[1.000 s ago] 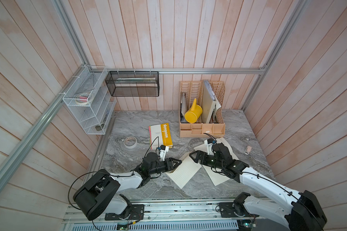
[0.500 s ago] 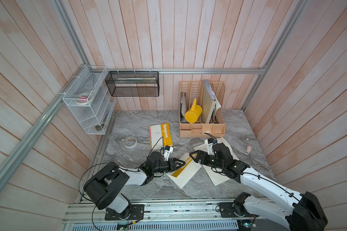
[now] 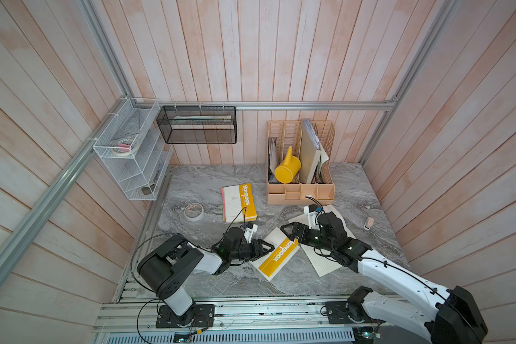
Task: Close the notebook
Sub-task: Close the notebook at the center of the board.
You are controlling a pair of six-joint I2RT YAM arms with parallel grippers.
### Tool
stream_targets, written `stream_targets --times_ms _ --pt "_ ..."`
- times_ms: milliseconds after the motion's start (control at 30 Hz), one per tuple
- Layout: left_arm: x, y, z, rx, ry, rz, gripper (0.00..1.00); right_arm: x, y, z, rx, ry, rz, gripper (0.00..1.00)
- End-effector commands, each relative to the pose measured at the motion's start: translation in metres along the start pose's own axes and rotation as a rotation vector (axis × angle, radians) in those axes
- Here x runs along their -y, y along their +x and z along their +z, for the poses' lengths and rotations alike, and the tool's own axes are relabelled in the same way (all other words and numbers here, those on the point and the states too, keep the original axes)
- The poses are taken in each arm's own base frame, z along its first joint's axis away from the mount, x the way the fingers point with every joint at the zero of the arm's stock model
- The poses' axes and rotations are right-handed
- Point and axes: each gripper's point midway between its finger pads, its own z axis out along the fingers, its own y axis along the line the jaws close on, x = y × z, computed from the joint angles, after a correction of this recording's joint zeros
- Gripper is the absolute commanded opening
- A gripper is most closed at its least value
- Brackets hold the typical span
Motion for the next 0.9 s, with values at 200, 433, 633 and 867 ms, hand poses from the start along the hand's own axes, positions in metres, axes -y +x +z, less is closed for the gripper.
stream_targets --times_ms 200,433,633,867 --pt "-0.026 -0.003 0.007 0.005 -0.13 -0.035 0.53 0.003 0.034 0.021 -0.077 -0.066 0.063 0.98" --pt "-0.034 0.001 0.01 -0.007 -0.138 -0.07 0.53 0.019 0.058 0.035 -0.127 -0.05 0.088 0.98" --pt "-0.027 -0.001 0.01 -0.012 -0.12 -0.07 0.53 0.034 0.069 0.041 -0.143 -0.033 0.118 0.98" --pt "-0.017 -0.007 0.0 -0.01 -0.137 -0.07 0.53 0.051 0.085 0.049 -0.178 -0.012 0.156 0.98"
